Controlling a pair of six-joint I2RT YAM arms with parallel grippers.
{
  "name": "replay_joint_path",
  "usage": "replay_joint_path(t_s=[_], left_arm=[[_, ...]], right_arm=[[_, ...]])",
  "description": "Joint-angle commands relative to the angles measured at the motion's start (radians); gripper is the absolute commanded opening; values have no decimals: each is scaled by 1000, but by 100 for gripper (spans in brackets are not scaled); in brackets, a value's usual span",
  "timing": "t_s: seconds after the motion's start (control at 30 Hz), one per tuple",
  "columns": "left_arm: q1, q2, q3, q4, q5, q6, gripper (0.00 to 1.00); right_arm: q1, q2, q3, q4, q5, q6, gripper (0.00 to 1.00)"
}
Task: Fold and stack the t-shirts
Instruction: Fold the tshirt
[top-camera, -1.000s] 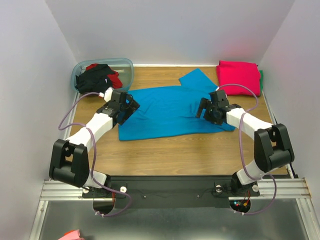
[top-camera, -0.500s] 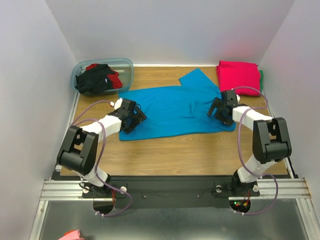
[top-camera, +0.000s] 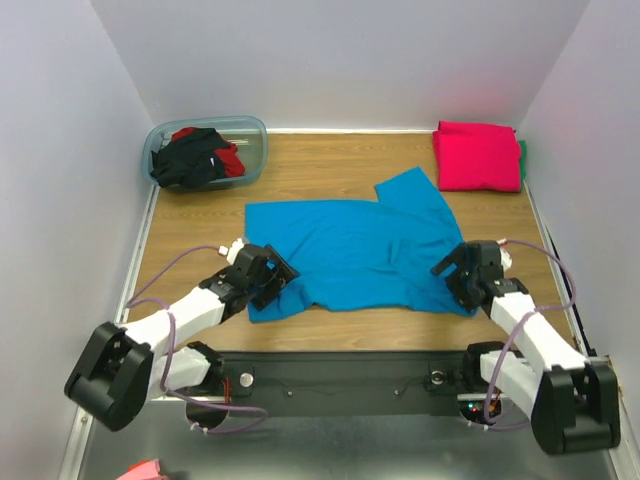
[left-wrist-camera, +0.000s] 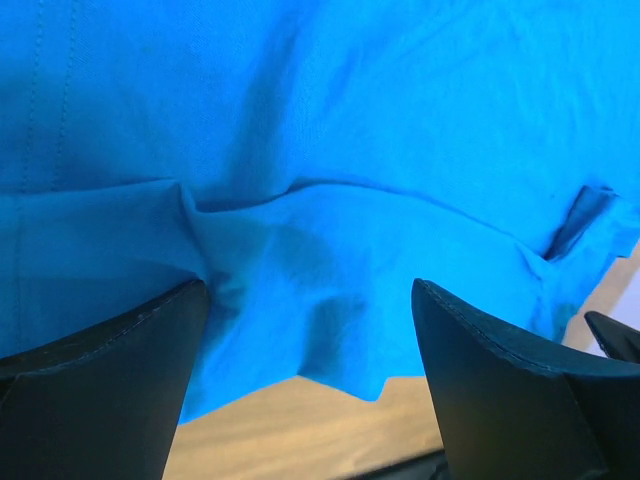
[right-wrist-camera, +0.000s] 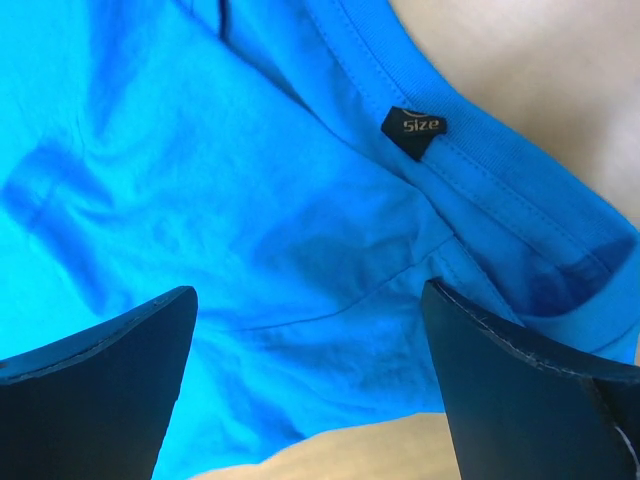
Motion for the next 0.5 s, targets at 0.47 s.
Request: replay_joint_path(t_s=[0.47], left_arm=[[-46,-164,114,-528,-178,-85,97]], right_arm=[[-4,-258,47,-329,183,218,100]])
